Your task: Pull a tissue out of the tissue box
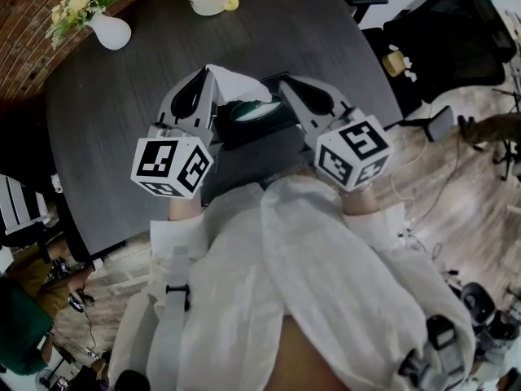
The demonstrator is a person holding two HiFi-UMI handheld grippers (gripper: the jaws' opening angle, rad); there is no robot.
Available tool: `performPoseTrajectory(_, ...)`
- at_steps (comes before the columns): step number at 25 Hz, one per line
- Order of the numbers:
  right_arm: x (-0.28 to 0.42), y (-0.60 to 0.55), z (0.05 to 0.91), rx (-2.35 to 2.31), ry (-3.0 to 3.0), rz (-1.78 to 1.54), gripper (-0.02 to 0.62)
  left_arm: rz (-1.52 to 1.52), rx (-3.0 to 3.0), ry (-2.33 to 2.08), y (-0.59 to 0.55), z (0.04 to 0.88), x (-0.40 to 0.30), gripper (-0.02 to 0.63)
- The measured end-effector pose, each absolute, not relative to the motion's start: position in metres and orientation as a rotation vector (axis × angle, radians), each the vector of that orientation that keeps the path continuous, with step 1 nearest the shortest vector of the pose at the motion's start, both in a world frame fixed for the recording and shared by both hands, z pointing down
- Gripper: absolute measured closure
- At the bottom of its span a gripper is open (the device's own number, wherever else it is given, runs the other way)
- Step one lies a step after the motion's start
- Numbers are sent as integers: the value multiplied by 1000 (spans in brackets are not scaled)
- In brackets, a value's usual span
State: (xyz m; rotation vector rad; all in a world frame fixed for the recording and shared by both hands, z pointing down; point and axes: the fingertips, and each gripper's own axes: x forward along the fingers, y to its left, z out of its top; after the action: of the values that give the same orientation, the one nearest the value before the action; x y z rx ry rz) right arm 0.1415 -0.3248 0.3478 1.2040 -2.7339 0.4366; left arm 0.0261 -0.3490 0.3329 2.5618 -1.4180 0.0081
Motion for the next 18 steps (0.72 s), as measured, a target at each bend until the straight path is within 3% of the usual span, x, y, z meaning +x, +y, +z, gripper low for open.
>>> performPoseTrajectory(18,147,-327,347,1204,-2731,433,592,-13,2544,-1389,-349,336,33,601)
